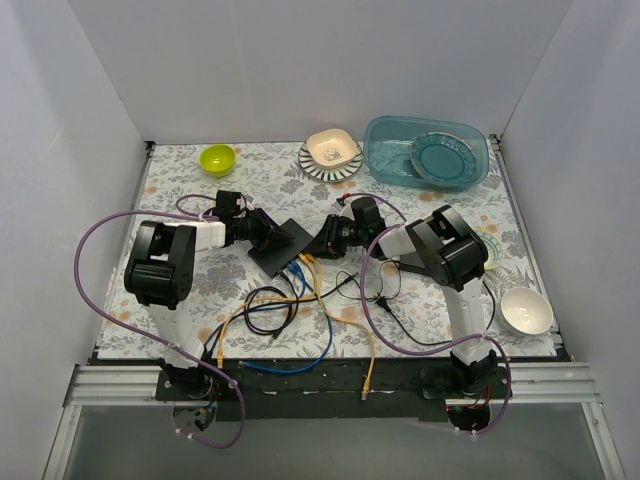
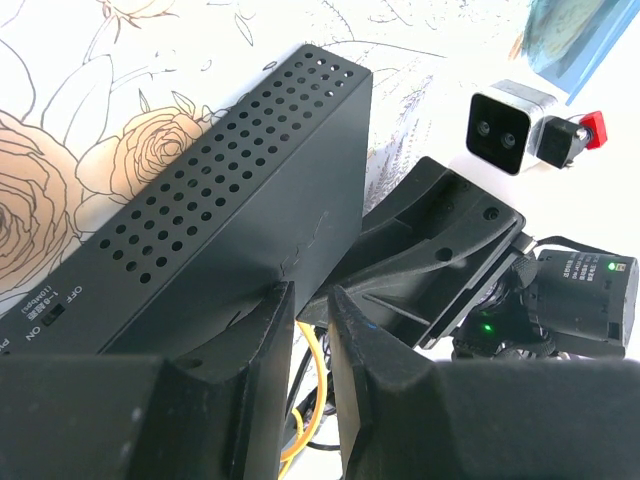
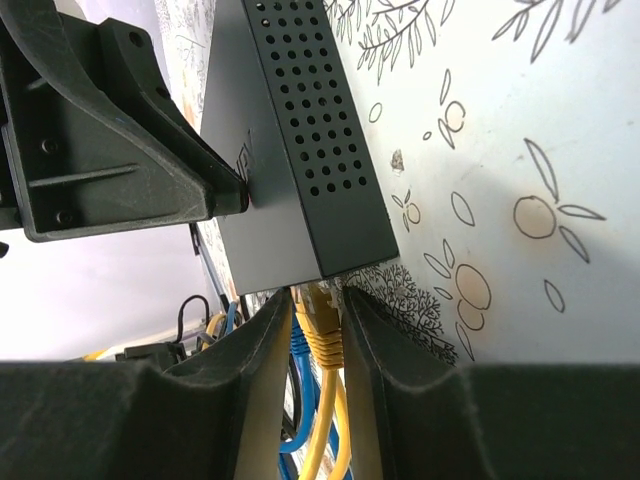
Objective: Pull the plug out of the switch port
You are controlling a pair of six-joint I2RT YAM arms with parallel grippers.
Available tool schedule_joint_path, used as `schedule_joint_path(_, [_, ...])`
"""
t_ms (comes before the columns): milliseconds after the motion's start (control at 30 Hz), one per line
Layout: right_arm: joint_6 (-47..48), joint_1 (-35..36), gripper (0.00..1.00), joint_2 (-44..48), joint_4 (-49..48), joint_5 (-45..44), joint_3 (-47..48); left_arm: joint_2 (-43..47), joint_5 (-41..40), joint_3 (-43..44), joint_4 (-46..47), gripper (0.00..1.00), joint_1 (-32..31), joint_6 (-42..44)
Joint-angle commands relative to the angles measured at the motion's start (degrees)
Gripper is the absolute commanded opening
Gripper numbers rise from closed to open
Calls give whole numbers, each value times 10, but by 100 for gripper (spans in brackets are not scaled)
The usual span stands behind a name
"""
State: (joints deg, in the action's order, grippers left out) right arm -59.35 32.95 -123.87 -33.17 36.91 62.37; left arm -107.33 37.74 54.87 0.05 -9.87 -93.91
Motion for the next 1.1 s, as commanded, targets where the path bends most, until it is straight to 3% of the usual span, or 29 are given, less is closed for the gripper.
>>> schedule_joint_path(0, [0, -1, 34, -23, 21, -16, 9, -21, -57, -18, -47, 22, 3, 21])
schedule_joint_path(200, [-31, -1, 26, -31, -4, -16, -5, -21, -57, -20, -47, 22, 3, 22])
schedule_joint_path(333, [-32, -2, 11, -34, -14, -10, -11, -19, -57, -21, -46, 22, 3, 23])
schedule_joint_path(533, [15, -1, 1, -34, -5, 18, -28, -23, -54, -24, -41, 21, 2, 20])
schedule_joint_path(733, [102, -1, 1, -14, 70, 24, -58, -35, -43, -35, -23, 20, 7, 1])
schedule_joint_path(1067, [119, -17, 1, 40, 85, -6, -128, -40, -42, -37, -11, 19, 13, -10])
